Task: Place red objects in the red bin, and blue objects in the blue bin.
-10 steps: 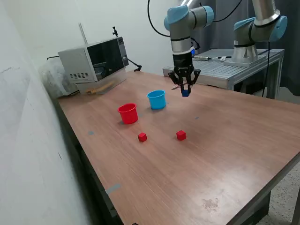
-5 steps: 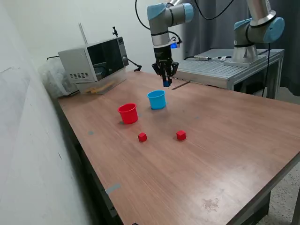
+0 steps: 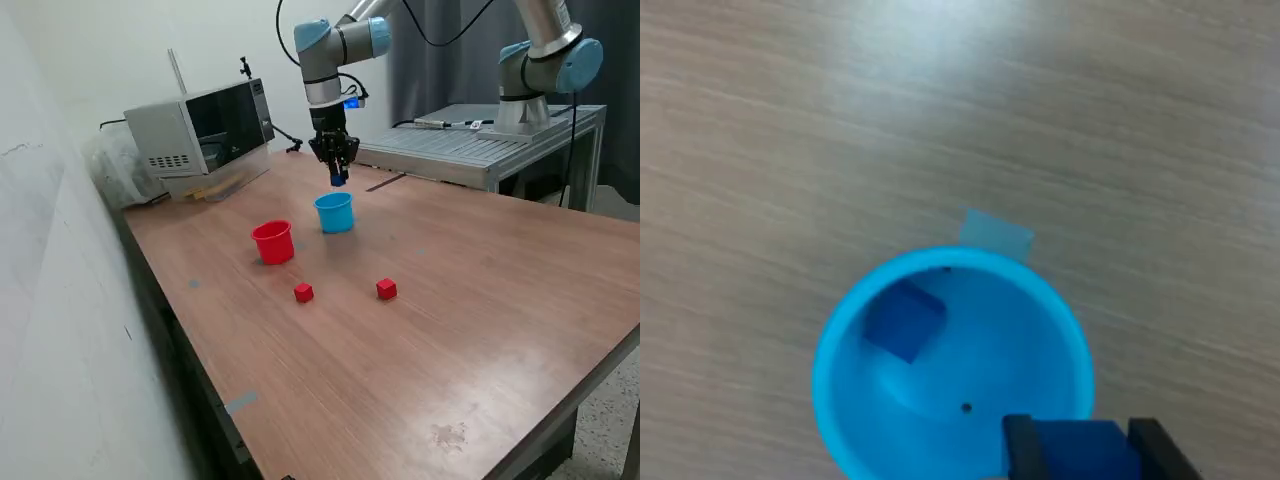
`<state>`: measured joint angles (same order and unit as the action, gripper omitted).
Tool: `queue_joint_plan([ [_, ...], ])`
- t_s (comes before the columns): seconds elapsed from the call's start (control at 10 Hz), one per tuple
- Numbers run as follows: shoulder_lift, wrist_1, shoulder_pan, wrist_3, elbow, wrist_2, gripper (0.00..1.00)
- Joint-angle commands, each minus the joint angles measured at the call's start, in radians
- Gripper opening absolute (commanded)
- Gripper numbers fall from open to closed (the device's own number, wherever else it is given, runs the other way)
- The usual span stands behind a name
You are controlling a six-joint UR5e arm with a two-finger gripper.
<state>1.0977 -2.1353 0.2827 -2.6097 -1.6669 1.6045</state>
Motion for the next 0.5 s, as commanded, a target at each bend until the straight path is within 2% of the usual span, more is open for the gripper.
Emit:
queue_joint_plan([
  [0.0, -0.027, -0.001, 0.006, -0.001, 0.021, 0.0, 1.0],
  [0.2, -0.033, -0.002, 0.024, -0.004, 0.056, 0.005, 1.0],
  [0.4, -0.018, 0.003, 0.01, -0.007, 0.056, -0.003, 1.0],
])
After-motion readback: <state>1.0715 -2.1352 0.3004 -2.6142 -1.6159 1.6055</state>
